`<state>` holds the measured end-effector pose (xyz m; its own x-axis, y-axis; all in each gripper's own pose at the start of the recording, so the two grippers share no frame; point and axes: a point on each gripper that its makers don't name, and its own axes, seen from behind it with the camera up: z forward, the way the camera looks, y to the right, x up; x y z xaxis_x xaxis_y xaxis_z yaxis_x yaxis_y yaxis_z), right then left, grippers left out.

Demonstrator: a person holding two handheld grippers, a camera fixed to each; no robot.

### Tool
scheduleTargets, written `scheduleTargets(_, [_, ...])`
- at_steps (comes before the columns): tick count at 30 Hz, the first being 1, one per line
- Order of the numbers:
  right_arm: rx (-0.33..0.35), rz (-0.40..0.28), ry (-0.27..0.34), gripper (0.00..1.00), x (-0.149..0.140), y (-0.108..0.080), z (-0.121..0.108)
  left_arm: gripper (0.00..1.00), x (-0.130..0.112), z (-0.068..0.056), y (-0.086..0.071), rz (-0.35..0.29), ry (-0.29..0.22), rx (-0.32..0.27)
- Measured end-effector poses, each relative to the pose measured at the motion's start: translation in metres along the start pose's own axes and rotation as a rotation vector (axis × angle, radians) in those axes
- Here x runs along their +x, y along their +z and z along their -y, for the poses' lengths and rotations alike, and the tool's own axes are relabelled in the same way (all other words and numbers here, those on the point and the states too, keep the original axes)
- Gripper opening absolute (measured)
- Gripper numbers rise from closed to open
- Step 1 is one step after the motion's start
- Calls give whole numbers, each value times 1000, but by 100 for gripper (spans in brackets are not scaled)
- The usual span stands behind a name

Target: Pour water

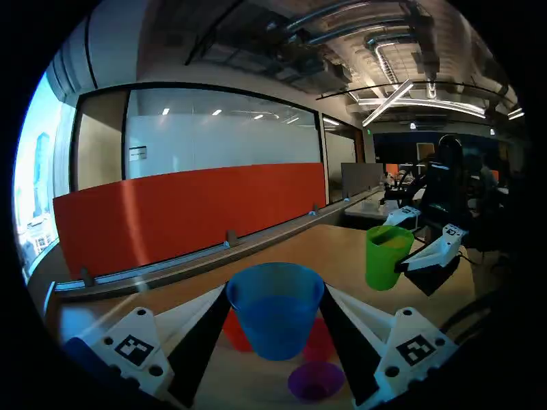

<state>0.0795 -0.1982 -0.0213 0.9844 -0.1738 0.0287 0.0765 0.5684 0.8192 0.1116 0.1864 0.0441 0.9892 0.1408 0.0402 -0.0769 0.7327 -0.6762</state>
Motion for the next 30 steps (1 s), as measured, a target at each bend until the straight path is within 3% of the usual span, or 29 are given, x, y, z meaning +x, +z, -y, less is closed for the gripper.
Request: scheduleTargets(30, [67, 14, 66, 89, -13, 18, 25, 87, 25, -6, 2, -43, 183, 6])
